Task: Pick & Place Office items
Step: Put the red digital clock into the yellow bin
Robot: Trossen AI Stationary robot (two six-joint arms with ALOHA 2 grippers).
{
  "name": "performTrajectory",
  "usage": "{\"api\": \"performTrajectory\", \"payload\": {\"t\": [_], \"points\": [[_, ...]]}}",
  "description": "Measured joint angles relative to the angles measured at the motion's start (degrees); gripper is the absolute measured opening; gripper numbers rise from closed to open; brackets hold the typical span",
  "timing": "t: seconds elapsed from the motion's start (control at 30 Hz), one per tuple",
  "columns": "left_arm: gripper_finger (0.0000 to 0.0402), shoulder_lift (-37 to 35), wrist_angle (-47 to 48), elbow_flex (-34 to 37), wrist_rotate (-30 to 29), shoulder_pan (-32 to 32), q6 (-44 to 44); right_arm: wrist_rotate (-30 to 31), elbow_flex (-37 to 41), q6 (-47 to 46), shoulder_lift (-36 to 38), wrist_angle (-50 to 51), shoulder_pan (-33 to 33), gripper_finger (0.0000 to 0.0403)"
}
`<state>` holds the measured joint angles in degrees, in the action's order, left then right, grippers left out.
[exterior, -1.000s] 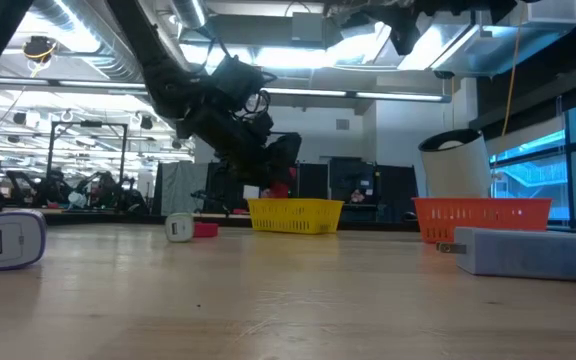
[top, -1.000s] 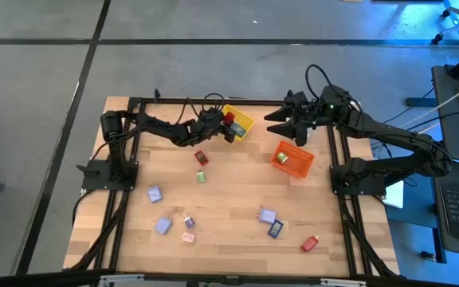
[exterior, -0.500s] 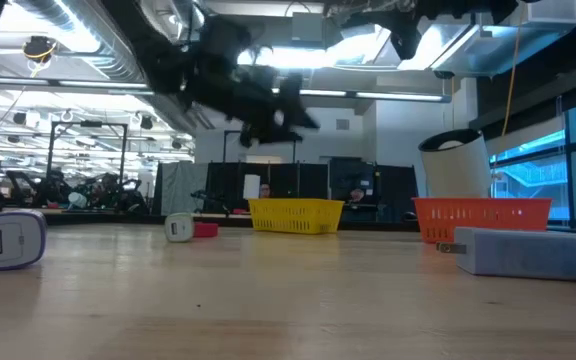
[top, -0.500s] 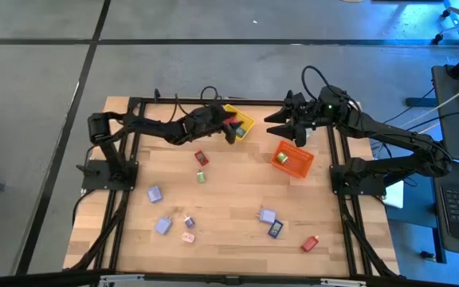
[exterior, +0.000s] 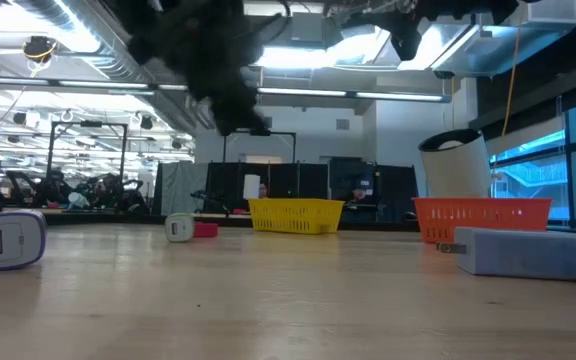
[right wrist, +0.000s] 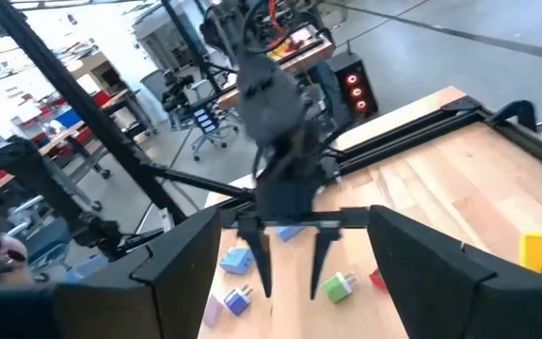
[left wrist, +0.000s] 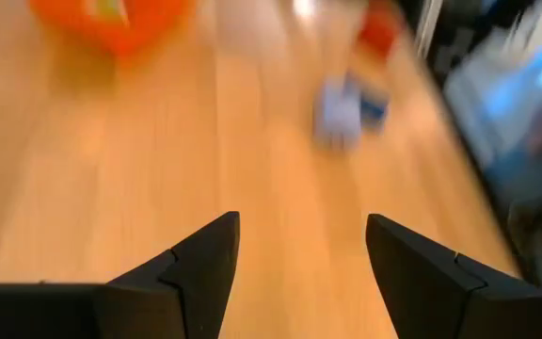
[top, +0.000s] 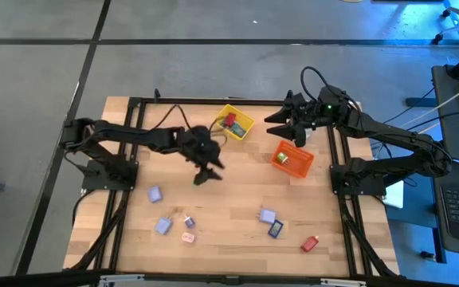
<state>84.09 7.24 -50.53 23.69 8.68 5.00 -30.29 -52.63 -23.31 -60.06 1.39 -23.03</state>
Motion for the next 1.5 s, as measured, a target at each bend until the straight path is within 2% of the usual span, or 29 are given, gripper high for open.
{"api": "performTrajectory", "payload": {"t": [0.07,0.13,0.23,0.33,0.4,0.57,0.83,1.07,1.27,1.5], "points": [[0.0228,-0.5,6.38,0.01,-4.57,-1.58,-5.25,1.26,-0.01,0.0,-0.21,-0.07,0.0,0.0271],[0.0227,-0.76,12.44,0.01,-12.03,-2.76,-12.62,2.73,-0.01,0.02,-0.61,-0.04,0.0,0.0271],[0.0229,-0.18,16.37,0.01,-24.82,-3.84,-24.41,4.56,-0.01,-0.18,-1.49,-0.06,0.0,0.0271],[0.023,1.09,16.57,0.01,-31.96,-3.73,-32.35,5.74,-0.01,-0.63,-2.73,-0.03,0.04,0.0272],[0.023,1.65,17.21,0.01,-31.84,-2.94,-34.46,6.08,-0.01,-1.83,-3.64,-0.19,0.1,0.0272],[0.023,4.01,17.21,0.01,-27.11,-1.09,-39.97,6.25,0.01,-4.45,-5.72,-0.56,0.79,0.0272],[0.023,7.94,18.45,0.01,-26.49,2.31,-51.08,10.1,0.0,-4.56,-6.7,-3.96,3.38,0.0272],[0.023,11.09,18.33,0.01,-25.8,5.43,-58.75,10.59,-0.01,-4.62,-6.72,-4.96,4.3,0.0272],[0.0226,13.27,18.28,-0.22,-24.06,7.4,-58.93,14.94,-0.01,-4.79,-6.72,-5.25,5.62,0.0272],[0.0178,13.25,18.71,-0.06,-18.32,9.41,-49.21,20.3,0.01,-4.83,-6.72,-5.22,7.08,0.0272]]}}
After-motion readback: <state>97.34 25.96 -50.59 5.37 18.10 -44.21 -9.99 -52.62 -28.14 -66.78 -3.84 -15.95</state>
